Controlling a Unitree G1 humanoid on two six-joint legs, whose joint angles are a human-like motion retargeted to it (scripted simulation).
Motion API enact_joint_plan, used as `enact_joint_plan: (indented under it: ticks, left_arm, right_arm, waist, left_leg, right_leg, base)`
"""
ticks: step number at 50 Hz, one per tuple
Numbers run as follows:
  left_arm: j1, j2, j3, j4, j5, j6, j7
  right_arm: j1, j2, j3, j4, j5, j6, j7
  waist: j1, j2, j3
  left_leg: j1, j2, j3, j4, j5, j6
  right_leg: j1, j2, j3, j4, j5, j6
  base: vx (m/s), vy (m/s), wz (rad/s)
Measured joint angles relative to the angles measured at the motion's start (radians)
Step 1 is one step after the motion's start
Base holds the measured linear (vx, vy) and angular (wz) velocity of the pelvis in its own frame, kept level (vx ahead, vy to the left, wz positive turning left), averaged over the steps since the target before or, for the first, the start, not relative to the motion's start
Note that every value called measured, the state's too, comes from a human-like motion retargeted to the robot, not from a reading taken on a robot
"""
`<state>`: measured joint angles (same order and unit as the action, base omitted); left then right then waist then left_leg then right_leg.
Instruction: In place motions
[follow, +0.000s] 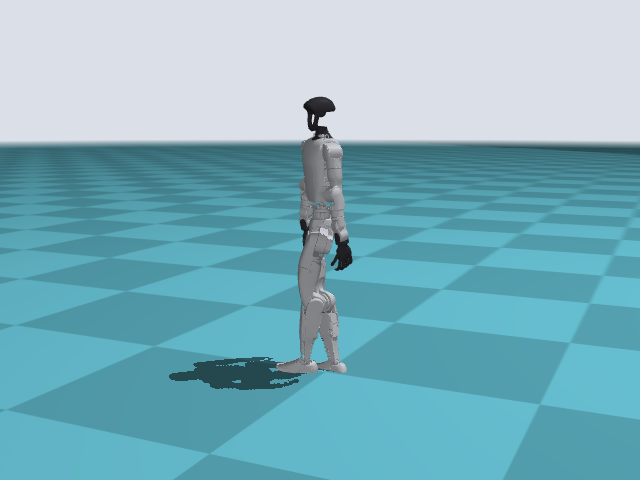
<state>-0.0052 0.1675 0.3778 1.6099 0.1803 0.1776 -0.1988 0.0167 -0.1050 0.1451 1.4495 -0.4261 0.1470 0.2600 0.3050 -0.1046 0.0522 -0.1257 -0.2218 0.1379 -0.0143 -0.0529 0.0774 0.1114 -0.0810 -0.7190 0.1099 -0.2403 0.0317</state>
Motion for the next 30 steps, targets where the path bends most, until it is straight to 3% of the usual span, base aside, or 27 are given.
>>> enact_joint_plan:
  ticks: [4, 15, 22, 30]
  left_arm:
    - [-0.001, 0.018, 0.0, -0.002, 0.009, 0.0, 0.006]
    - [-0.003, 0.037, -0.02, -0.021, 0.011, 0.008, 0.006]
    - [-0.016, 0.001, -0.04, -0.044, 0.001, 0.002, -0.005]
    - [-0.019, -0.027, -0.067, -0.056, 0.003, -0.007, -0.013]
  right_arm:
    - [-0.006, -0.006, 0.011, 0.012, -0.001, 0.001, -0.003]
    - [0.012, -0.033, -0.04, 0.054, 0.032, 0.028, -0.022]
    - [0.029, -0.056, -0.071, 0.103, 0.071, 0.059, -0.034]
    - [0.034, -0.045, -0.076, 0.09, 0.096, 0.066, -0.031]
  waist:
    - [-0.037, 0.011, -0.023]
    - [-0.247, 0.056, -0.078]
    - [-0.303, 0.088, -0.08]
    - [-0.322, 0.1, -0.087]
  left_leg:
    - [0.005, 0.034, 0.093, -0.001, -0.013, 0.026]
    - [0.048, 0.098, 0.183, -0.016, -0.048, 0.05]
    - [0.062, 0.11, 0.21, -0.013, -0.074, 0.086]
    - [0.066, 0.123, 0.305, -0.034, -0.086, 0.085]
  right_leg:
    - [-0.032, 0.021, 0.13, -0.001, 0.026, -0.023]
    - [-0.082, 0.057, 0.267, 0.002, 0.072, -0.042]
    - [-0.11, 0.068, 0.348, 0.016, 0.093, -0.046]
    - [-0.13, 0.123, 0.44, 0.018, 0.111, -0.066]
  base:
    - [0.12, -0.21, -1.75]
    - [0.0, -0.22, -0.85]
    - [-0.02, 0.02, -0.75]
    - [-0.05, -0.03, -0.75]
